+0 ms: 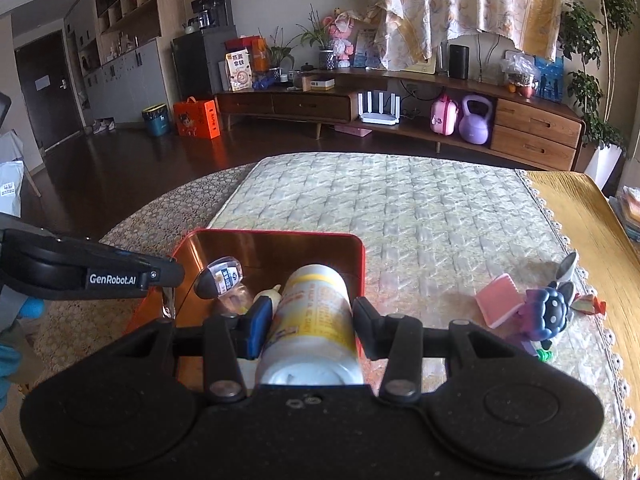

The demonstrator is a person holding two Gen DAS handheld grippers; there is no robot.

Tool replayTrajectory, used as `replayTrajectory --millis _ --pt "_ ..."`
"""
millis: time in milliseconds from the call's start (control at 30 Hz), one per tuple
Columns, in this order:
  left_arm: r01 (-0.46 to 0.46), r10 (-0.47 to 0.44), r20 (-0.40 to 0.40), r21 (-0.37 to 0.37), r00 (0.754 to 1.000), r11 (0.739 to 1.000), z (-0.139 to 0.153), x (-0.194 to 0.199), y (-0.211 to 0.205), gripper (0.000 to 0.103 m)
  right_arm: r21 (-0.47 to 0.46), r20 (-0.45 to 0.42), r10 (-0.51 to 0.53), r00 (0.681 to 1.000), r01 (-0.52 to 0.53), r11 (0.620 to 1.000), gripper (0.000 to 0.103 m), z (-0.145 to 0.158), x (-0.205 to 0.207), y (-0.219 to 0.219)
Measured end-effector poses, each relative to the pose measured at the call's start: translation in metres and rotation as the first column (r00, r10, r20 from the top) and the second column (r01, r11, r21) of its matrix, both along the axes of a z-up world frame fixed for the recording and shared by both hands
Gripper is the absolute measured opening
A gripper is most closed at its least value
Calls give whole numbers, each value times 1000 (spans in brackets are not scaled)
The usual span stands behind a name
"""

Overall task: Organize rigid objects
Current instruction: 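Lower the white bottle into the tin and open the right tool while the left releases the clipper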

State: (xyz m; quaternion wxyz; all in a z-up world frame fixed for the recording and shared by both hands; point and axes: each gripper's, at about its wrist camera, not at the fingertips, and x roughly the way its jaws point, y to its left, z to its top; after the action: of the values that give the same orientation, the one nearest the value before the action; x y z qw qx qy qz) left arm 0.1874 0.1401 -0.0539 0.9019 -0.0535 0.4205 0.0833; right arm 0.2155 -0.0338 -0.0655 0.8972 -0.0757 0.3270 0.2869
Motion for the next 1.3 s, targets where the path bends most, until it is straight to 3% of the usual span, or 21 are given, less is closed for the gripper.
replayTrajectory --millis 267,767,1067,1300 --pt "-2 2 -55 7 998 1000 -19 17 4 11 -103 37 59 998 -55 993 44 -19 10 26" --pt "-16 17 -110 9 994 1000 -40 37 8 11 -158 30 77 997 -72 985 44 -34 26 43" --pt "-4 4 -124 4 992 1000 -47 41 3 11 -119 0 63 998 -62 991 42 -33 20 37" --pt "1 -2 -123 -7 992 1000 -46 35 1 11 -63 -40 61 997 -63 996 50 -23 6 17"
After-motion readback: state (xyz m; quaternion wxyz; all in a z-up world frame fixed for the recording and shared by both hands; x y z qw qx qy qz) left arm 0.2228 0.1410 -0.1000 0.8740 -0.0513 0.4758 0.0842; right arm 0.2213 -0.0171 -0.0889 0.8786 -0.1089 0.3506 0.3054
